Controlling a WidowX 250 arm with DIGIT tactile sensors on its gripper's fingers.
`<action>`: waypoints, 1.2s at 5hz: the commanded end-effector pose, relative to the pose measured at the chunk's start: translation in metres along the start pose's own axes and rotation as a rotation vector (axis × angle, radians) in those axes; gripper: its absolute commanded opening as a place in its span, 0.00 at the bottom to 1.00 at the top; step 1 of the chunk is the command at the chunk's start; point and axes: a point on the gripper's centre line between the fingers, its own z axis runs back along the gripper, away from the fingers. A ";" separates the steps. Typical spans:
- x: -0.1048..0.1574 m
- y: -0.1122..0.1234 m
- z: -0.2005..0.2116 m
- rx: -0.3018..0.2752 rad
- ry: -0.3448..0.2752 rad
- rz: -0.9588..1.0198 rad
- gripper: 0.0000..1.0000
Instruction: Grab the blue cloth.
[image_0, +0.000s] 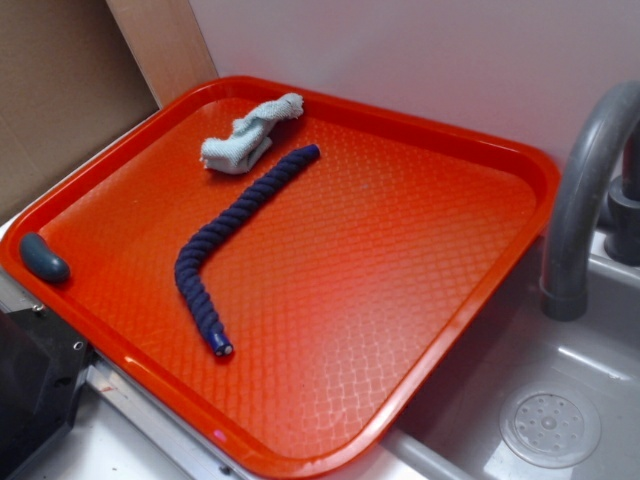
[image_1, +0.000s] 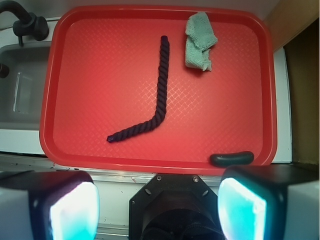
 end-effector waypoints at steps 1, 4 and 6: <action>0.000 0.000 0.000 0.000 0.000 0.000 1.00; 0.139 0.023 -0.110 -0.007 -0.216 -0.195 1.00; 0.164 0.086 -0.168 0.008 -0.169 -0.159 1.00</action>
